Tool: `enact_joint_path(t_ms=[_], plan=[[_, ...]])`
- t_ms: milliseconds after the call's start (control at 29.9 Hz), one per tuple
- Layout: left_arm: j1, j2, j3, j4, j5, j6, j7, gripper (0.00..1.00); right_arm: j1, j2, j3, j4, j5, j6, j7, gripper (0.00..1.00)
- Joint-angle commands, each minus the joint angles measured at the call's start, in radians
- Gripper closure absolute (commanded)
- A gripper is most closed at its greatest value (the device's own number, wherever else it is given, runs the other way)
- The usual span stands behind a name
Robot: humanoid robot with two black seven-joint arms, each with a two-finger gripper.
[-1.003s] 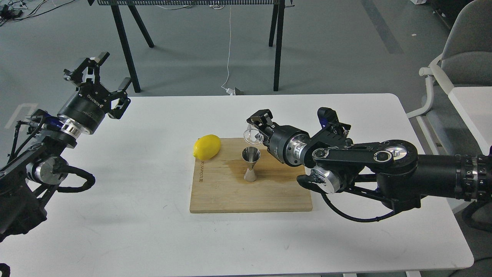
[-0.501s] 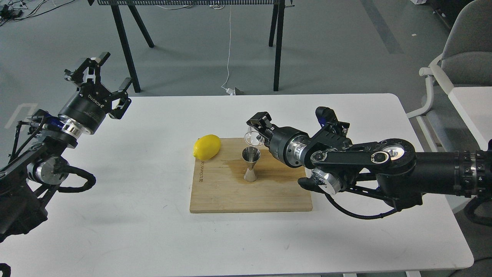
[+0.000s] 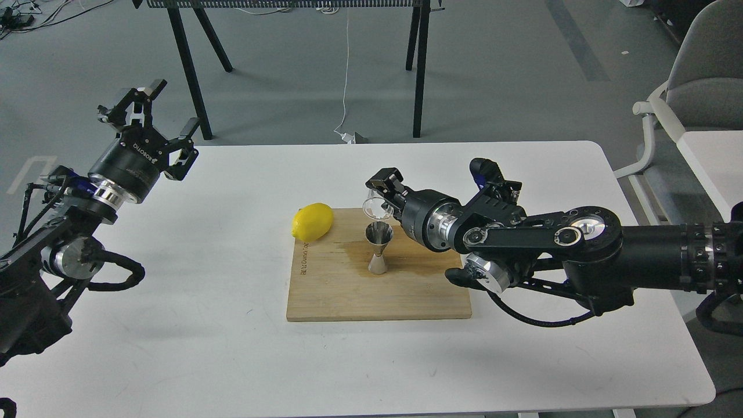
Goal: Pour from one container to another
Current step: 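Hold the glass tilted above the jigger to pour into it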
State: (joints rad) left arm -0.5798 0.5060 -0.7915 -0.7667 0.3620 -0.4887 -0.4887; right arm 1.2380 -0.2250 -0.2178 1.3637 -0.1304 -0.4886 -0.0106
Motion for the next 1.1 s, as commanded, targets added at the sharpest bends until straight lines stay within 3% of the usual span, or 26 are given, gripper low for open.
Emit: enact_joint_path(t_ms=[0,1070], plan=[[0.0,0.0,0.0,0.007,0.0,0.0,0.0,0.18,0.003,0.001,-0.005,0.001,-0.001,0.0,-0.002,0.52],[0.002,-0.001,0.0,0.01,0.0,0.0,0.0,0.18,0.012,-0.005,-0.06,0.006,-0.032,0.0,0.0,0.52]])
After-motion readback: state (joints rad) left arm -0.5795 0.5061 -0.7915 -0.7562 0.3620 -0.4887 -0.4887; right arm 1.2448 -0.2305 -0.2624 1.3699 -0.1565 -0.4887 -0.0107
